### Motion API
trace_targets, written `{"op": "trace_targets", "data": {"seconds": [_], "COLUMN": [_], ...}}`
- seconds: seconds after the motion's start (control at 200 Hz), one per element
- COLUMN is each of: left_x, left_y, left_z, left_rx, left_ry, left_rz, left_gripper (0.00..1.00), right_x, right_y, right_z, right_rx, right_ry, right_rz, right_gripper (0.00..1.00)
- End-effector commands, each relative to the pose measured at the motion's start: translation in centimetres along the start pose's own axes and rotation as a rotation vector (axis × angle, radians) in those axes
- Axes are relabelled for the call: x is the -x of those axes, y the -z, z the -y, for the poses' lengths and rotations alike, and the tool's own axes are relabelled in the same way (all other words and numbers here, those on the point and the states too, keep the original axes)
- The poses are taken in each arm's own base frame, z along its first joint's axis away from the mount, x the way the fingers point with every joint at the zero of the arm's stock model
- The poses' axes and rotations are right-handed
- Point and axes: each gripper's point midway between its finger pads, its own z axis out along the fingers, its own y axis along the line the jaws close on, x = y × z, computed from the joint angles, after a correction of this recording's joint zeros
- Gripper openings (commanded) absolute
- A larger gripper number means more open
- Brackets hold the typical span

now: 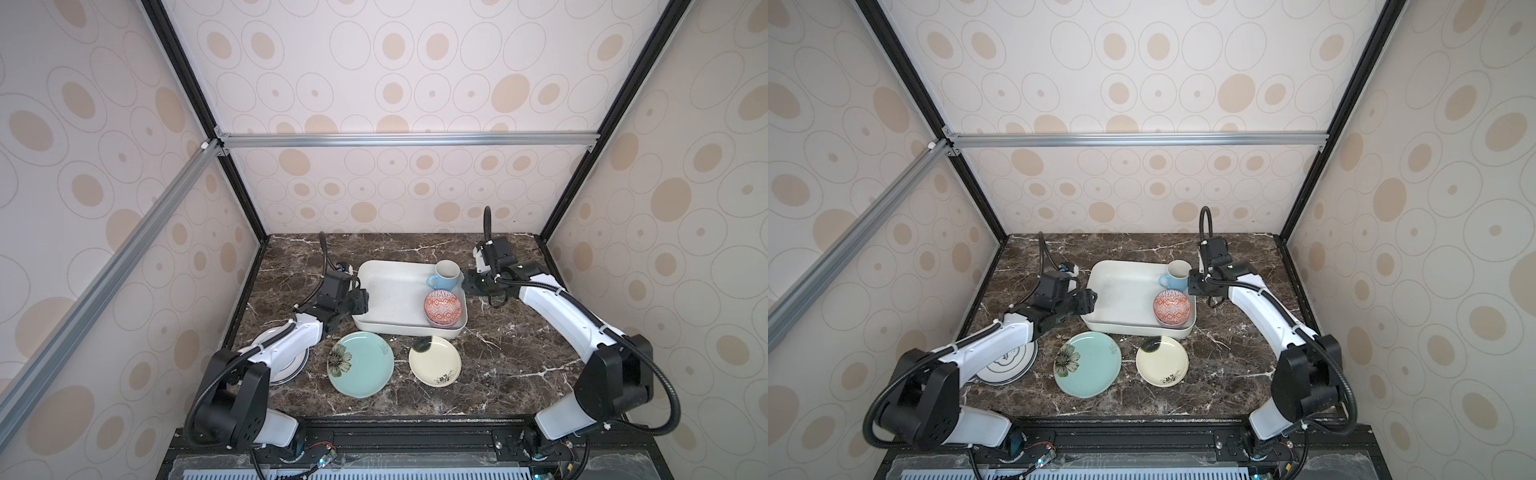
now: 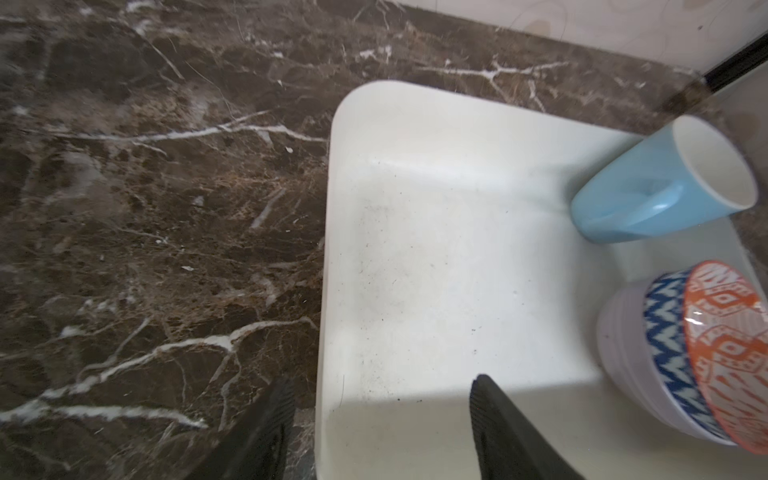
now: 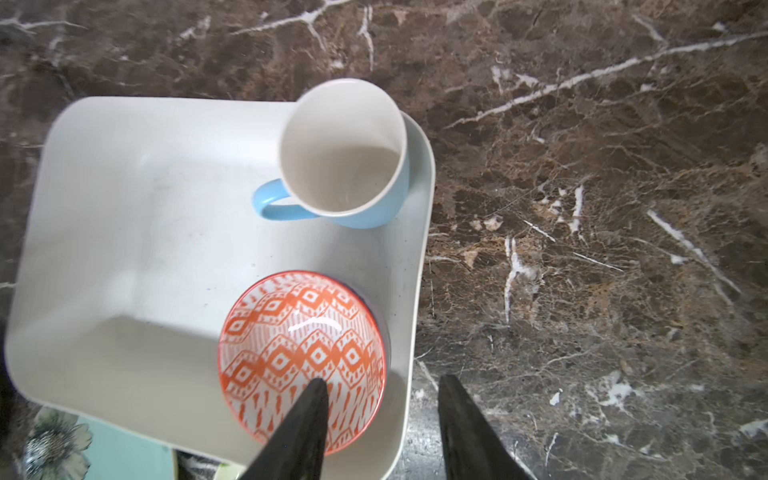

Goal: Place the mixed dishes into the plastic bin

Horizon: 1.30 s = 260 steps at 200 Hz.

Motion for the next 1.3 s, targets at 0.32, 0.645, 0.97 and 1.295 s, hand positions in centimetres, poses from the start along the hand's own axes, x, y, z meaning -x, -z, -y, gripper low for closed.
{"op": "trace_targets", "data": {"seconds": [0.32,0.645,0.97,1.295], "left_x": [-9.5,-13.6,-14.5,-16.2], "left_y": [6.4,6.1,6.6,6.5], "left_z": [-3.9,-4.9,-6.1,-6.9], "left_rx": [0.117,0.165,0.221,0.247], "left_ry": [0.146,0.169,0.177,0.207], "left_rz": [-0.098,-0.167,-0.179,-0.209], "left_gripper": [0.69,0.66,0.67,0.65], "right_x": [-12.0,-19.1,-20.9,-22.2], "right_y": [-0.2,-2.2,-4.7,-6.9], "right_z": [-11.6,-18.8,-19.6,-20.3], "right_rx": [0.278,0.413,0.368,0.356], "right_ry": [0.123,0.224,0.239,0.252], "right_rz": [-0.215,-0.358,-0.416,-0.488], "right_gripper": [0.52,0.54,0.54,0.54]}}
